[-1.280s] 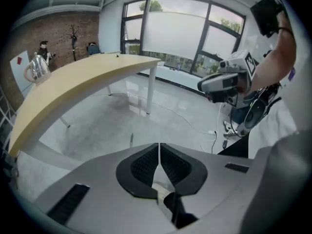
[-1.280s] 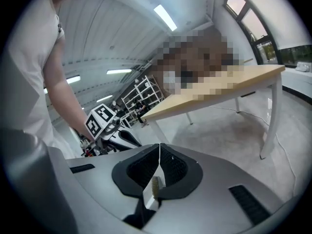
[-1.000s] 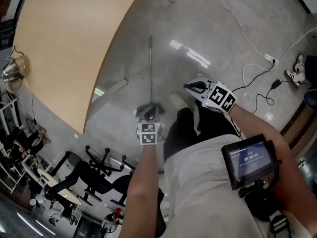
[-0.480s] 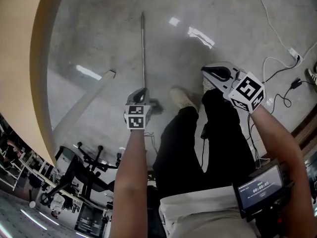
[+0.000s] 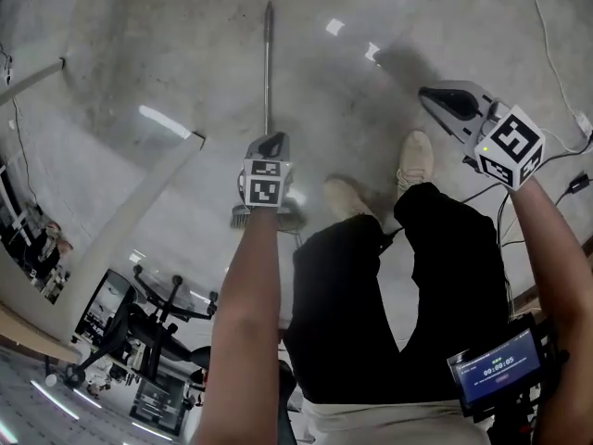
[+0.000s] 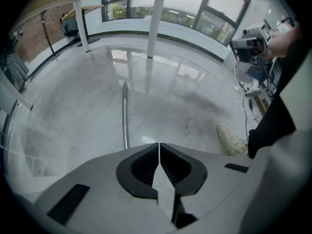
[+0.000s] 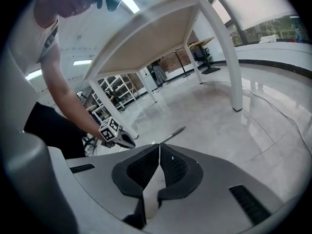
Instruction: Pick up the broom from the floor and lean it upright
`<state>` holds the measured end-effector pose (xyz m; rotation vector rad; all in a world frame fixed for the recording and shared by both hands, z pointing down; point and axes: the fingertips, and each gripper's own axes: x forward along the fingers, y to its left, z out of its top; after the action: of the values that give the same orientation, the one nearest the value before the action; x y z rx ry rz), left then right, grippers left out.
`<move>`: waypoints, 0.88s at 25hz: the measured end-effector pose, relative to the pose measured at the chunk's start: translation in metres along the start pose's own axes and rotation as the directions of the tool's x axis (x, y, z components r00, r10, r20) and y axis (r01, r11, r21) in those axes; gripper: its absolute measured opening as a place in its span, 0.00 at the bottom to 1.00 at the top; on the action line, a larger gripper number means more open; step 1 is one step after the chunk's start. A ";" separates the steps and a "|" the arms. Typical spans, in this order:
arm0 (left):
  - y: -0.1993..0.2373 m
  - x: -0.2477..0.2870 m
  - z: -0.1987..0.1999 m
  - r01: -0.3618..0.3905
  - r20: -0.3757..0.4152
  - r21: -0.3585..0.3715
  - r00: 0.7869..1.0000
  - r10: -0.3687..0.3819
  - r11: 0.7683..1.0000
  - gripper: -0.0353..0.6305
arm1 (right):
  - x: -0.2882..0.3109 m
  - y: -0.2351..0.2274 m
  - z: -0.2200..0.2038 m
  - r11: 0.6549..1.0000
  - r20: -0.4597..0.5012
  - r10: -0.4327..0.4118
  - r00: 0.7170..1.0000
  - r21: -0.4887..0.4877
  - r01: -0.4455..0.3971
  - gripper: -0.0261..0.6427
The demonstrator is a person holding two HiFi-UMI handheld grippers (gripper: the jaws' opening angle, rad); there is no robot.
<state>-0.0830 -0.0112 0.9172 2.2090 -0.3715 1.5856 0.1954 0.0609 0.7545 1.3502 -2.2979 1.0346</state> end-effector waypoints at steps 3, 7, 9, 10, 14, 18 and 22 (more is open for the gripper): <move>0.014 0.041 0.002 -0.042 -0.003 -0.003 0.999 0.042 0.999 0.07 | 0.018 -0.009 -0.025 0.999 -0.023 0.028 0.999 -0.017 -0.028 0.07; 0.052 0.087 0.005 -0.156 -0.031 0.038 0.987 0.157 0.987 0.07 | 0.046 -0.025 -0.059 0.999 -0.051 0.043 0.998 -0.023 -0.044 0.07; 0.069 0.093 0.012 -0.191 -0.037 0.035 0.981 0.192 0.981 0.08 | 0.044 -0.028 -0.060 0.999 -0.057 0.042 0.998 -0.028 -0.043 0.07; 0.077 0.096 0.016 -0.197 -0.046 0.027 0.979 0.198 0.980 0.17 | 0.041 -0.030 -0.059 0.999 -0.055 0.038 0.998 -0.028 -0.040 0.07; 0.104 0.108 0.029 -0.201 -0.093 0.054 0.974 0.205 0.978 0.22 | 0.026 -0.045 -0.053 1.000 -0.012 -0.009 1.000 0.017 0.009 0.07; 0.117 0.129 0.041 -0.200 -0.150 0.006 0.969 0.199 0.980 0.22 | 0.012 -0.074 -0.066 0.992 -0.014 -0.089 0.996 0.083 0.090 0.07; 0.119 0.144 0.029 -0.195 -0.233 -0.036 0.955 0.181 0.980 0.20 | 0.001 -0.083 -0.078 0.986 -0.020 -0.115 0.993 0.117 0.117 0.07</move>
<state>-0.0629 -0.1279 1.0647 1.9681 -0.5650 1.8817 0.2563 0.0895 0.8459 1.4985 -2.1501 1.1535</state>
